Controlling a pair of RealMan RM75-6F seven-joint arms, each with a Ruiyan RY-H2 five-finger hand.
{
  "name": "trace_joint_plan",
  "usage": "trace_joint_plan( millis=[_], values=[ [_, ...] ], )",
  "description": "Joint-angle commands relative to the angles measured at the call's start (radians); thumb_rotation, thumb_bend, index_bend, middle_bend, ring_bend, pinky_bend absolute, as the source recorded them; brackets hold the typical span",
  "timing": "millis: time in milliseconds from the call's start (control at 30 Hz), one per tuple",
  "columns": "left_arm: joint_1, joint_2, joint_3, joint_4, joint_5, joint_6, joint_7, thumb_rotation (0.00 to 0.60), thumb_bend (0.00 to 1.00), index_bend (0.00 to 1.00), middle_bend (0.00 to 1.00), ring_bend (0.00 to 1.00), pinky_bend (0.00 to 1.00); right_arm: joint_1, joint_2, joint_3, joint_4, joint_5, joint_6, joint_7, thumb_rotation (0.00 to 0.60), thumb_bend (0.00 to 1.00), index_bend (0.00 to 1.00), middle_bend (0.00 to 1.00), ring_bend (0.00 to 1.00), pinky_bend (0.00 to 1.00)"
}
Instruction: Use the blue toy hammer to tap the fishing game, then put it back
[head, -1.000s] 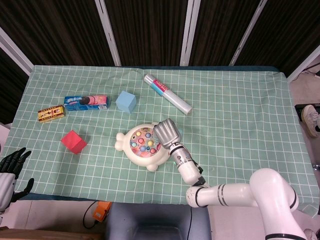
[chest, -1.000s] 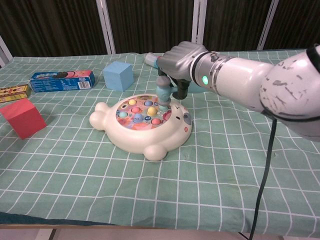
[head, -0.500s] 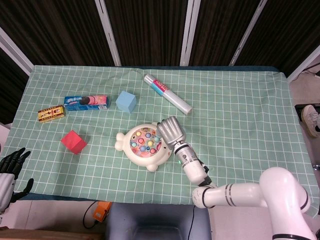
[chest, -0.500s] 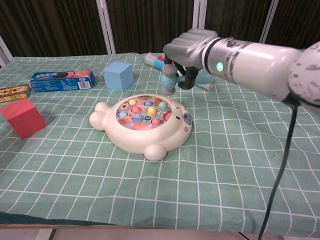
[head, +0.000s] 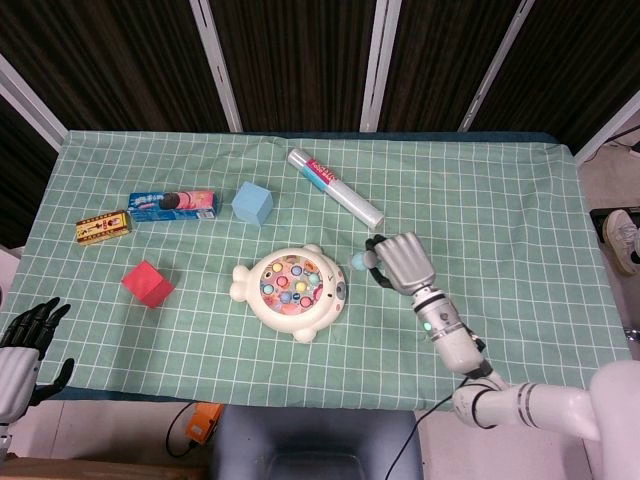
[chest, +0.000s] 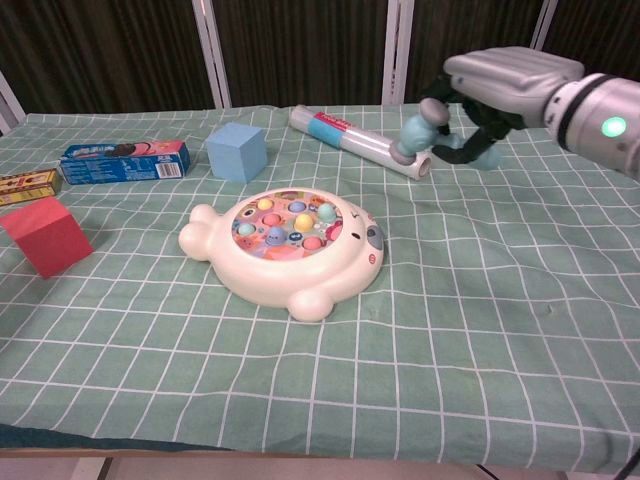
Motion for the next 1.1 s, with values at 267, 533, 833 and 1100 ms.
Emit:
trace_joint_plan(
  millis=[267,533,833,1100],
  values=[
    [-0.008,-0.008,-0.001,-0.004,-0.007,-0.014,0.018,0.600,0.42,0.00,0.00,0.00,0.11,-0.148,-0.083,-0.067,0.351,-0.171,-0.045,0.266,0.600,0.53,1.00,0.79,0.87,0.91],
    [-0.010,-0.008,-0.004,-0.004,-0.021,-0.022,0.022,0.600,0.42,0.00,0.00,0.00,0.11,-0.159,-0.159,-0.046,0.513,-0.196,-0.139,0.342,0.600,0.51,1.00,0.79,0.87,0.91],
    [-0.011,-0.008,-0.004,-0.005,-0.024,-0.025,0.025,0.600,0.42,0.00,0.00,0.00,0.11,-0.168,-0.173,-0.026,0.555,-0.231,-0.183,0.372,0.600,0.48,0.99,0.79,0.86,0.91],
    [-0.013,-0.008,-0.003,-0.005,-0.025,-0.028,0.024,0.600,0.42,0.00,0.00,0.00,0.11,-0.174,-0.184,-0.005,0.579,-0.250,-0.202,0.383,0.600,0.48,0.99,0.79,0.86,0.90]
  ],
)
